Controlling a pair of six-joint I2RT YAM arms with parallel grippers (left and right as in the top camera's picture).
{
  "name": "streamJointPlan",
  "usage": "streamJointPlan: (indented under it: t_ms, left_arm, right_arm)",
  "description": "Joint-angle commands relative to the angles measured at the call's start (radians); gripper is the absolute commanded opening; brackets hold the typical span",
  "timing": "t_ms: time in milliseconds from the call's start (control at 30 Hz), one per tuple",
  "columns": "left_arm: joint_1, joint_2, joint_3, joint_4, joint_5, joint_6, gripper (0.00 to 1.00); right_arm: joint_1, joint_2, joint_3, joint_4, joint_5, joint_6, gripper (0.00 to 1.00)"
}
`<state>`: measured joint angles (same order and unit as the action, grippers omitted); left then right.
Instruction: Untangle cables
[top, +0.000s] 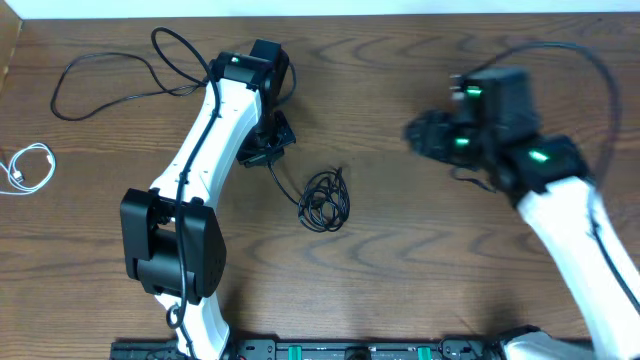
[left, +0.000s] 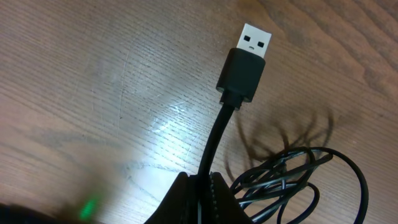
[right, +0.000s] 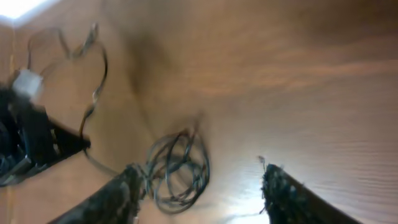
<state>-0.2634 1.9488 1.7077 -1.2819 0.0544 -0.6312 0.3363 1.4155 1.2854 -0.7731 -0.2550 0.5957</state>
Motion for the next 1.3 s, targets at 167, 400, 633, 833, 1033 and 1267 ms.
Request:
streamJointPlan:
  t_ms: [167,400,633,833,1033,1267]
  left_arm:
    - [0.004,0.008,-0.002,-0.004,0.006,0.005,0.08]
    - [0.004,0.008,-0.002,-0.004,0.006,0.005,0.08]
    - [0.004,0.008,-0.002,0.001,0.01,0.005,0.08]
    - [0.004,0.008,-0.002,0.0,0.009,0.005,0.08]
    - [0.004,0.008,-0.002,-0.001,-0.035,0.005,0.08]
    - [0.004,0.008,-0.002,-0.008,-0.071,0.005,0.08]
  right_arm:
    - [0.181,0.239,0.006,0.103,-0.11,-0.025,0.79]
    - [0.225,0.384,0.006,0.131,-0.119,0.048,0.7]
    - [0.264,0.488,0.006,0.148,-0.128,0.057,0.54]
    - [0.27,0.528,0.006,0.16,-0.106,0.062,0.02]
    - [0.227,0.461,0.059,0.045,-0.031,0.049,0.02]
    - [0.195,0.289,0.217,-0.283,0.526,0.033,0.01]
